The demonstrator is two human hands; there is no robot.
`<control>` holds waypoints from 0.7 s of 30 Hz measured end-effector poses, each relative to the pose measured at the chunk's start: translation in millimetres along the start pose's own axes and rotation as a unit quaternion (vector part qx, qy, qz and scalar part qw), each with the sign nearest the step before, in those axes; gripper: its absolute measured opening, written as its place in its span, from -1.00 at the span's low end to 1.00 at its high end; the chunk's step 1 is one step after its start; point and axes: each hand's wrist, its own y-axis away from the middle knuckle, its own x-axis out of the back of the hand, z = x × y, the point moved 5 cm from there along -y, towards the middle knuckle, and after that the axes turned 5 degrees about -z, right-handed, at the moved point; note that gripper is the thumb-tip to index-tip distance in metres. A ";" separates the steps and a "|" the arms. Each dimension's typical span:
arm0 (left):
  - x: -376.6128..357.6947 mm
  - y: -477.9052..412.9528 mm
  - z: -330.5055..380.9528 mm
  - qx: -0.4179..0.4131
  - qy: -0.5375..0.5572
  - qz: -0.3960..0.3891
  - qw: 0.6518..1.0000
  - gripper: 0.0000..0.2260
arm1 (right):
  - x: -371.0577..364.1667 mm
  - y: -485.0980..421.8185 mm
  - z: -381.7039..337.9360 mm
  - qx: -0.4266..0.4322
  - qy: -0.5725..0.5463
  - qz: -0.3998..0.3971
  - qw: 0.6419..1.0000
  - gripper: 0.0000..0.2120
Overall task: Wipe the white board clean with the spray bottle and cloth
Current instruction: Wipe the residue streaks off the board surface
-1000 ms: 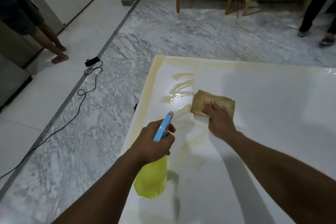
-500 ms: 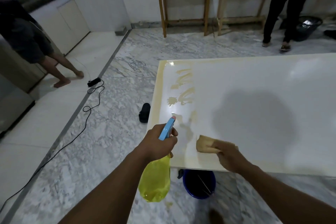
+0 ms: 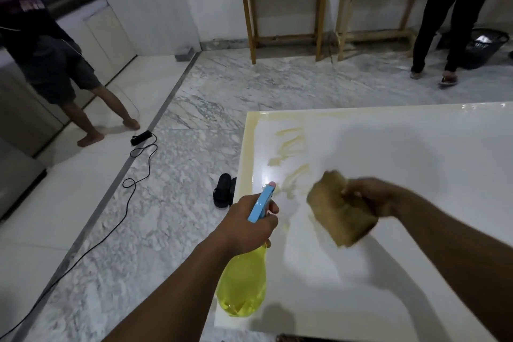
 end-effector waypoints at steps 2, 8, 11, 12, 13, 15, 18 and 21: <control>14.3 -32.8 0.4 0.008 -0.010 0.001 1.000 -0.91 | 13.9 -37.0 -68.1 0.076 0.106 0.030 0.991 -0.78; 49.3 -114.8 2.1 0.022 0.001 0.020 1.000 -0.89 | 23.4 -158.9 -199.6 0.173 0.513 0.192 0.819 -0.51; 53.2 -138.1 -5.4 0.041 -0.001 0.027 0.999 -0.94 | 24.6 -222.2 -187.9 0.154 0.566 0.171 0.792 -0.46; 52.8 -145.1 -9.7 0.047 0.003 0.028 0.998 -0.93 | 23.2 -244.6 -171.7 0.129 0.567 0.152 0.799 -0.47; 51.4 -148.2 -11.9 0.047 0.006 0.028 0.998 -0.93 | 20.4 -257.1 -152.6 0.105 0.572 0.138 0.802 -0.48; 47.5 -154.4 -19.2 0.050 0.008 0.024 0.998 -0.92 | 14.4 -273.2 -121.7 0.115 0.586 0.154 0.787 -0.48; 38.4 -153.2 -27.2 0.059 -0.004 0.009 0.998 -0.89 | 13.2 -268.7 -98.8 0.153 0.590 0.169 0.775 -0.46; 33.4 -141.5 -27.4 0.060 -0.001 0.002 0.998 -0.92 | 10.8 -244.2 -82.3 0.166 0.583 0.177 0.775 -0.43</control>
